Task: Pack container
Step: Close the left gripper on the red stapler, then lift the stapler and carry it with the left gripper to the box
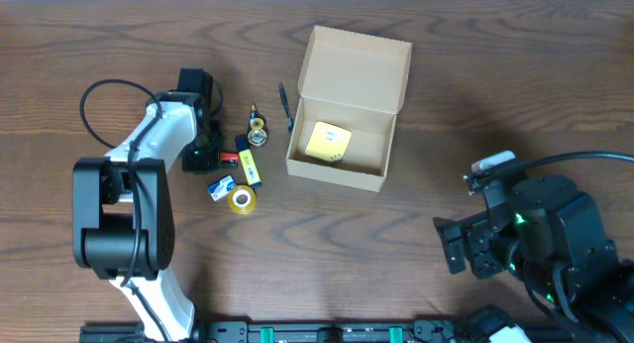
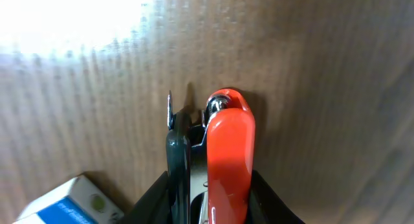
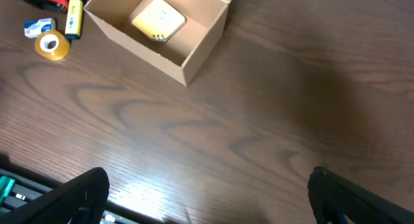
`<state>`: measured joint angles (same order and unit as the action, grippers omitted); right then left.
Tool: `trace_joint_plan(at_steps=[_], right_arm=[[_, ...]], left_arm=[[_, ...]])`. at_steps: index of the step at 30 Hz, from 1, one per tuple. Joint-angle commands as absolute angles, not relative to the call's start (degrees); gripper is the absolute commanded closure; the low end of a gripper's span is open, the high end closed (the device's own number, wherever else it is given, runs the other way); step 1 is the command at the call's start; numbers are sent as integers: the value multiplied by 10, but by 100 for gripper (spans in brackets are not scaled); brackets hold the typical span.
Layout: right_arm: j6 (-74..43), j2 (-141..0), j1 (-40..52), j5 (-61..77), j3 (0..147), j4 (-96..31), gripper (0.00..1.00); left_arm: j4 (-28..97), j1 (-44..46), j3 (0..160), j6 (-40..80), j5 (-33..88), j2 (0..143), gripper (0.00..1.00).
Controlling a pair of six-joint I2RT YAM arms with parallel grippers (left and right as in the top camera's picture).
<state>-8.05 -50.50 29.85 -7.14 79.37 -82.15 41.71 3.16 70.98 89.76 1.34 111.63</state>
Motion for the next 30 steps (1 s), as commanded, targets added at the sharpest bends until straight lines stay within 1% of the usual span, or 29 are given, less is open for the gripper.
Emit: trace_joint_plan(at_steps=[1,3,4,5,9,13,20,30], right_arm=[[-78,-505,295,-75,794,-822,1],[-78,-505,295,-75,794,-823,1],[-78,-505,295,-75,794,-822,1],[-78,-505,295,-75,794,-822,1],[-78,-505,295,-75,794,-823,1],[-78,-505,295,-75,794,-822,1],[-78,-505,295,-75,794,-823,1],[-78,-505,295,-75,794,-822,1]], left_arm=[[436,31,744,884,4,1125,80],[460,31,770,882,-11,1122,85],[476,31,786,881,-20,1122,91],[493,31,805,873,-30,1121,94],[569,32,904,826,-75,1120,94],[596,39,977,768,-105,1120,94],[592,81,1071,652,-150,1120,94],[565,146,1107,488,-135,1120,94]])
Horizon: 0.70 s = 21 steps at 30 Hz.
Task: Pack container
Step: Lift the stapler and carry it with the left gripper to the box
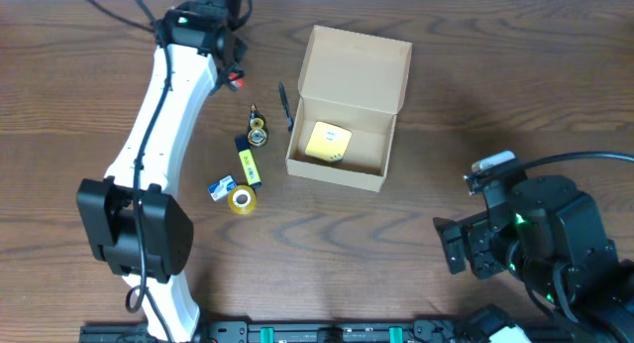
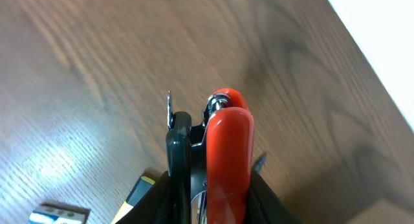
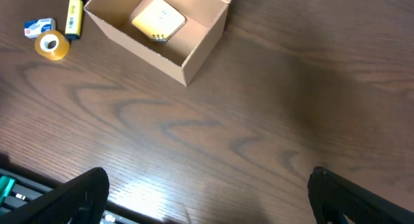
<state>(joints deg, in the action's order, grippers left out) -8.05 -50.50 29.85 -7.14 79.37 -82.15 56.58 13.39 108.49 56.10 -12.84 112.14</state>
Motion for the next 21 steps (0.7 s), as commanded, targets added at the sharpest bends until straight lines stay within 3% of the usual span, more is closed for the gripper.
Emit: trace_joint_plan(at_steps=[1,12,21], right_arm=[[-78,-505,295,-75,794,-822,1],[-78,-505,295,-75,794,-822,1],[-78,-505,295,-75,794,-823,1]], left_arm=[[565,151,1110,472,-134,1120,94],[566,218,1153,245,-49,1120,94],[565,238,1152,188,61,1121,94]])
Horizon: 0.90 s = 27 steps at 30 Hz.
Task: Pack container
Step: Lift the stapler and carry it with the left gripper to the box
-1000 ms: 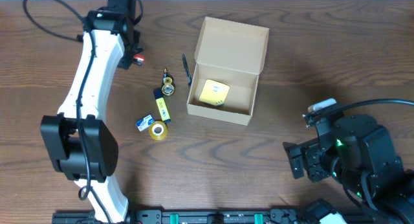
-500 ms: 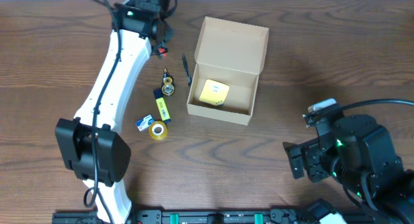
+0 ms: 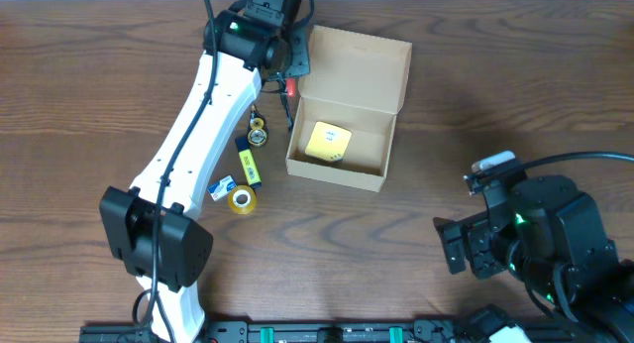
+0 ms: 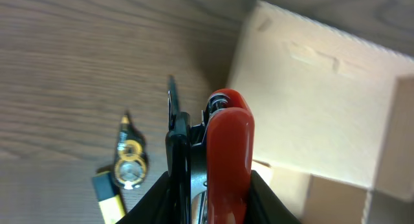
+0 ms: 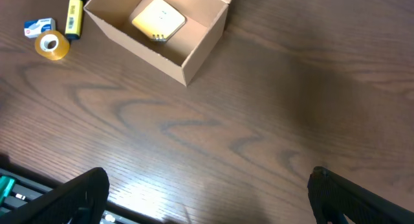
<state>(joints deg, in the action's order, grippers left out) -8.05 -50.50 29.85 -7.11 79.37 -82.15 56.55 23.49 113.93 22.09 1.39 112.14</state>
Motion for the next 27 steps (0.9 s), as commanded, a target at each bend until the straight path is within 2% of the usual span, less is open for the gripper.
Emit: trace_joint_plan(at_steps=[1,7,20,27], right_arm=[[-78,-505,295,-75,794,-822,1],[-78,-505,295,-75,794,-823,1],[-78,-505,295,-75,794,-823,1],[-78,-505,295,-75,794,-822,1]], left_arm=[[565,241,1152,181,74,1122,94],[562,269,1152,183,85,1122,94],[531,341,1152,282,119,1186,94],[531,368,1152,278,152,1225,94]])
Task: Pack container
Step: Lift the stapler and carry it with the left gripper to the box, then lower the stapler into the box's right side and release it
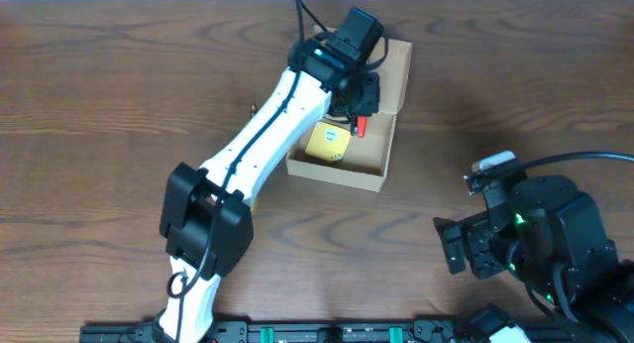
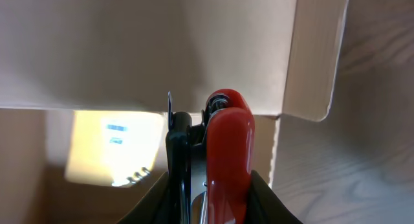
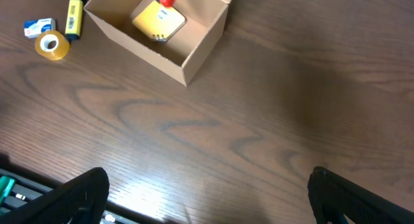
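An open cardboard box (image 1: 333, 171) stands mid-table with its lid flap up at the back. A yellow pack (image 1: 328, 142) lies inside it, also visible as the yellow pack (image 2: 115, 146) in the left wrist view. My left gripper (image 1: 355, 93) hangs over the box's right half, shut on a red and black hand tool (image 2: 228, 143); the tool's red tip (image 1: 362, 126) points down into the box. My right gripper (image 3: 207, 208) stands open near the front right of the table, far from the box, with nothing between its fingers (image 3: 68, 195).
Left of the box lie a yellow tape roll (image 3: 52, 45), a small blue and white box (image 3: 37, 27) and a yellow marker (image 3: 74, 18). In the overhead view my left arm (image 1: 267, 145) stretches over them. The box's right wall (image 2: 314, 56) is close to the tool.
My left gripper has moved right with the tool, from the box's back left corner to above the inside of the box. The right arm has not moved.
My left gripper was low among the small items left of the box, shut on the red and black tool. Then it held the tool high over the table's back left, then at the box's back left corner, and now over the box's inside.
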`<state>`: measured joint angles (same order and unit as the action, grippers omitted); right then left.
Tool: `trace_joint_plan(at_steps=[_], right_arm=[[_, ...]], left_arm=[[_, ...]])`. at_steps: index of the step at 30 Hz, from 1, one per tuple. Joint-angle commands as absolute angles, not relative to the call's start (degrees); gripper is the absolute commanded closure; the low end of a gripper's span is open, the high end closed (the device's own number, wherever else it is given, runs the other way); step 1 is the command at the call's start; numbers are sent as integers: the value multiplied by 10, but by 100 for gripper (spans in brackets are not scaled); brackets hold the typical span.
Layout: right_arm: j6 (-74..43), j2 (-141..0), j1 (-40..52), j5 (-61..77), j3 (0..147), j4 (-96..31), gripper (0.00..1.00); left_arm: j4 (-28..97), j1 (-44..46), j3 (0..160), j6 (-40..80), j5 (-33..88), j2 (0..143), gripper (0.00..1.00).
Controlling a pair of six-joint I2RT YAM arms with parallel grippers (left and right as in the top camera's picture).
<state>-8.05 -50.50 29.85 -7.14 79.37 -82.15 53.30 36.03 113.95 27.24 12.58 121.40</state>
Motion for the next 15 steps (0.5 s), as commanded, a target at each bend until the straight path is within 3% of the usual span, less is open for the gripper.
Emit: trace_joint_plan(at_steps=[1,15], right_arm=[[-78,-505,295,-75,794,-822,1],[-78,-505,295,-75,794,-822,1]], left_arm=[[531,371,1152,278,155,1230,94],[568,416,1152,300,142,1242,94]])
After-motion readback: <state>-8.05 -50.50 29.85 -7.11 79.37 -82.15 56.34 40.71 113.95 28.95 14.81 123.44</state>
